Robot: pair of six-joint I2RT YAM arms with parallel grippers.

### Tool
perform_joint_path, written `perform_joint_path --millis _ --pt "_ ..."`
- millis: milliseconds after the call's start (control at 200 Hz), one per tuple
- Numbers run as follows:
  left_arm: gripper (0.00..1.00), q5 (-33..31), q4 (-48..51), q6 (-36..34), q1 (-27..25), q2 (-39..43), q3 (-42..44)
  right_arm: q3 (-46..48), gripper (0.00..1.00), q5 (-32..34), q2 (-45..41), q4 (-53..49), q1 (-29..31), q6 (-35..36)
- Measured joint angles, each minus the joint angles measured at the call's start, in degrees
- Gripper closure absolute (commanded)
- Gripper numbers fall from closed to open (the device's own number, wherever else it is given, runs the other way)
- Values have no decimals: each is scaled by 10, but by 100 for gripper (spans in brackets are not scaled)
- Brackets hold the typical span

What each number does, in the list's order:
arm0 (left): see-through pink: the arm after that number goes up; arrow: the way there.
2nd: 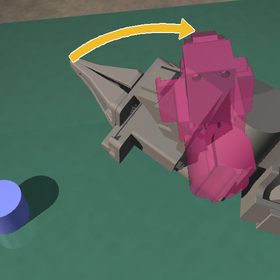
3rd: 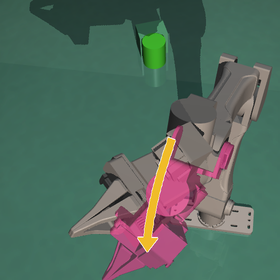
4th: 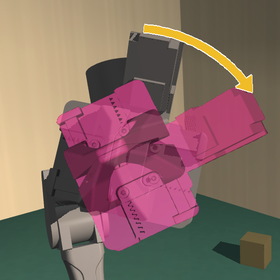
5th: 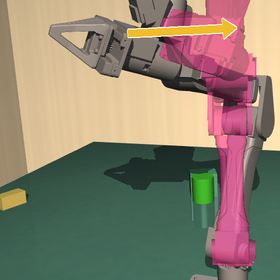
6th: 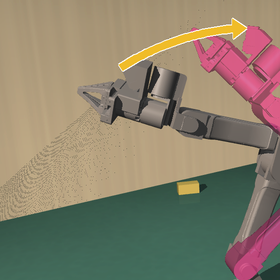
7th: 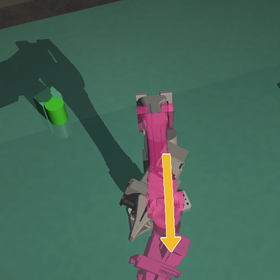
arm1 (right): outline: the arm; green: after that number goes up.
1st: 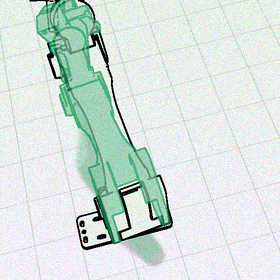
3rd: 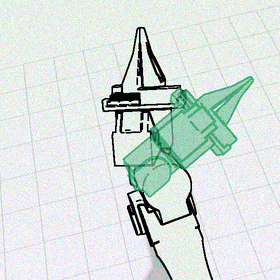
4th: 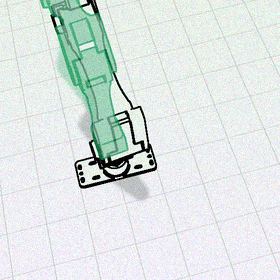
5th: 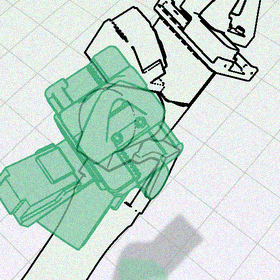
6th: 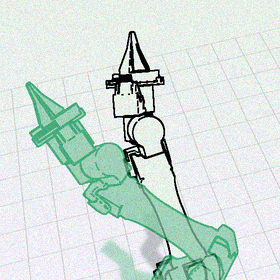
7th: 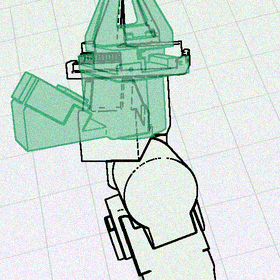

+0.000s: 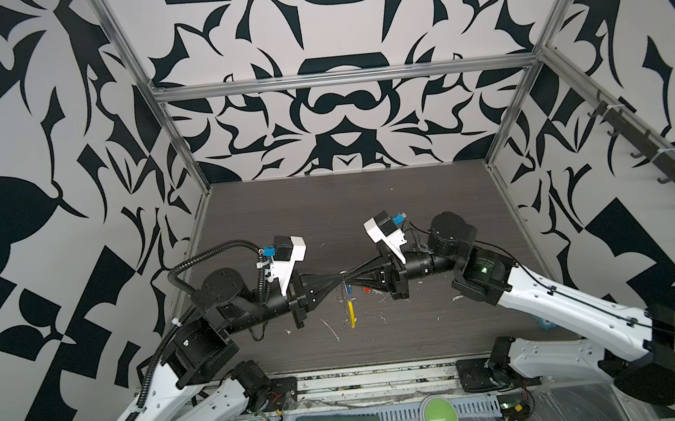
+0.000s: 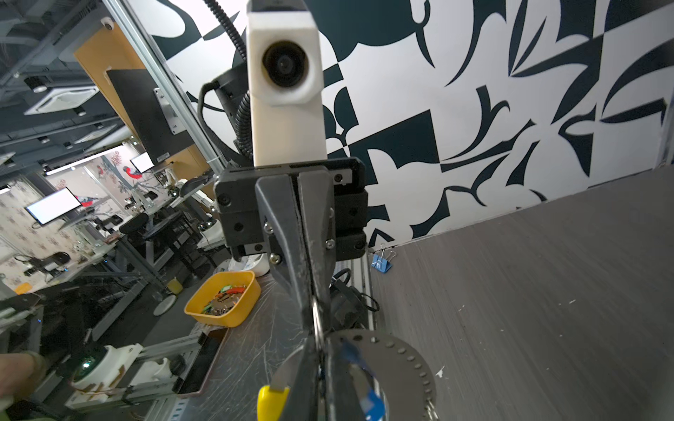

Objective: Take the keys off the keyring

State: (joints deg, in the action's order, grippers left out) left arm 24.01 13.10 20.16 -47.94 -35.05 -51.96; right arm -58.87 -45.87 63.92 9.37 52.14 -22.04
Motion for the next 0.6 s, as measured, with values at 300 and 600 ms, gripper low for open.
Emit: perform_joint_path --millis 300,600 --pt "45 -19 26 10 0 14 -1 -10 100 12 0 -57 0 24" --pt "58 -18 111 -8 0 -8 -89 -70 100 20 0 -185 0 75"
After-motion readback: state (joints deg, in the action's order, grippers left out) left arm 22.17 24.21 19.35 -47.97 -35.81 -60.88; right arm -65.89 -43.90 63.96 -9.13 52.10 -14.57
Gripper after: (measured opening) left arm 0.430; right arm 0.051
